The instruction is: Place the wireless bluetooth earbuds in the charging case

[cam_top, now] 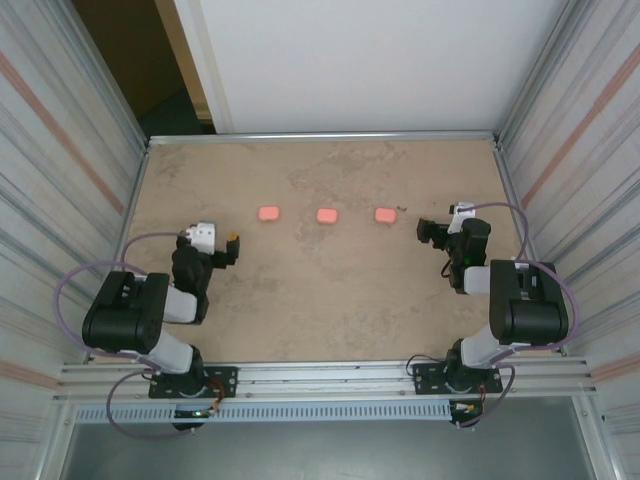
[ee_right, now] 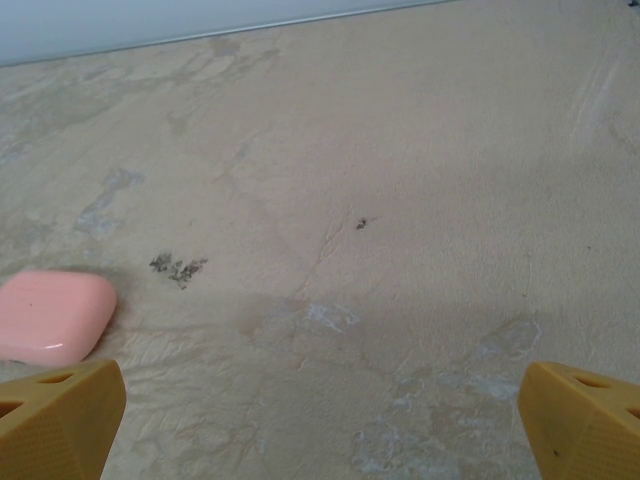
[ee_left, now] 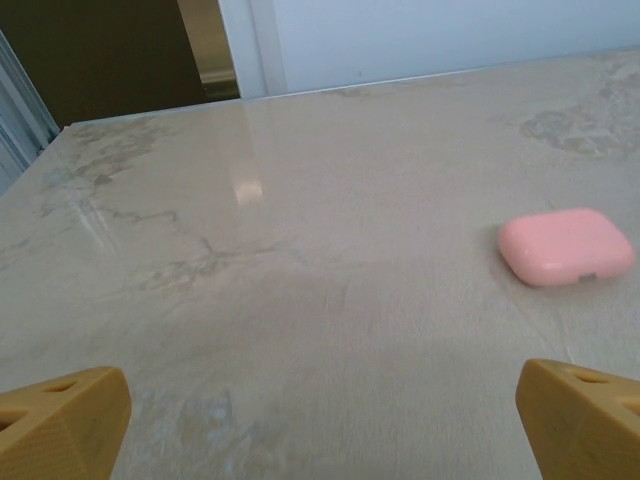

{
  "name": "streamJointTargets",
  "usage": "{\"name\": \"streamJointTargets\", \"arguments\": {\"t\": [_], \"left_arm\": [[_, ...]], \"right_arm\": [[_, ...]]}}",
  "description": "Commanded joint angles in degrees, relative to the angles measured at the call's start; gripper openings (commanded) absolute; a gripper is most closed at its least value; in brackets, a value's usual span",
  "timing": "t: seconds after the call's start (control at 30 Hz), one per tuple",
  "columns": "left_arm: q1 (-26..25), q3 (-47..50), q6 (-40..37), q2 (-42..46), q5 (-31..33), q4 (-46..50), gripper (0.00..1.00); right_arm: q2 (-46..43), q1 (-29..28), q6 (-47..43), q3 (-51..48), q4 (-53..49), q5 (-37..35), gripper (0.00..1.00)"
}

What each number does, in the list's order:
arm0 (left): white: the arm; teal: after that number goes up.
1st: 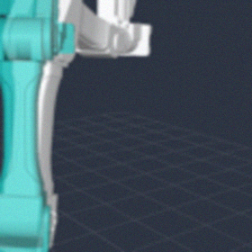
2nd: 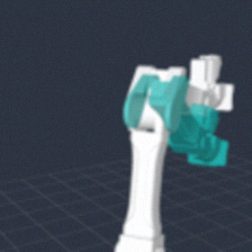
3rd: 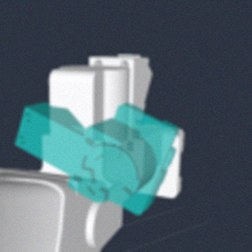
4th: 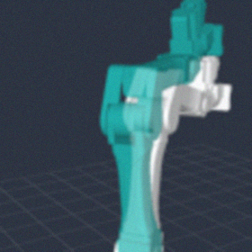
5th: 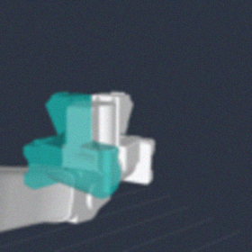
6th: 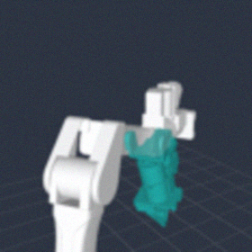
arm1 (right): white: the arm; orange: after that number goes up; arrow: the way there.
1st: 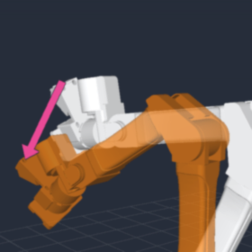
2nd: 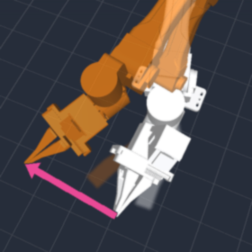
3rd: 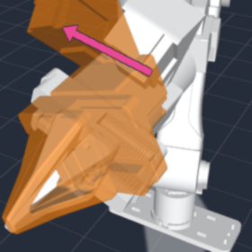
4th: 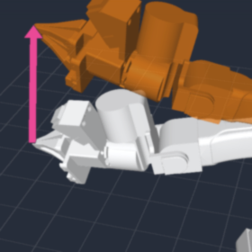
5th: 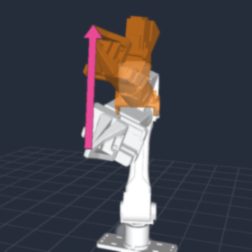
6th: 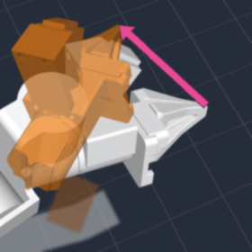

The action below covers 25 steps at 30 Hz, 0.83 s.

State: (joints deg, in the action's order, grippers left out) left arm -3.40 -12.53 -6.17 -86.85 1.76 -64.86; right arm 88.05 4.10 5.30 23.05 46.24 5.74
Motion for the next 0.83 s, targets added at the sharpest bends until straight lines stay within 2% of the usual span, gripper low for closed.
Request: {"name": "streamJointTargets", "arguments": {"t": [0.0, 0.07, 0.13, 0.8], "left_arm": [[1.23, -6.93, 2.22, 0.49, 0.13, 11.60, 0.99], [1.84, -10.83, 3.83, 0.14, 2.01, 19.08, 0.99], [1.82, -9.75, 4.16, 0.17, 2.68, 17.00, 0.99], [1.77, -10.05, 3.99, 0.36, 2.54, 17.86, 0.99]], "right_arm": [[0.28, -0.34, -0.59, 0.17, -0.14, -1.08, 0.99], [0.28, -0.39, -0.58, 0.19, -0.14, -1.04, 0.99], [0.28, -0.37, -0.64, 0.16, -0.17, -1.08, 0.99], [0.28, -0.59, -0.71, 0.33, -0.47, -1.51, 0.99]]}}
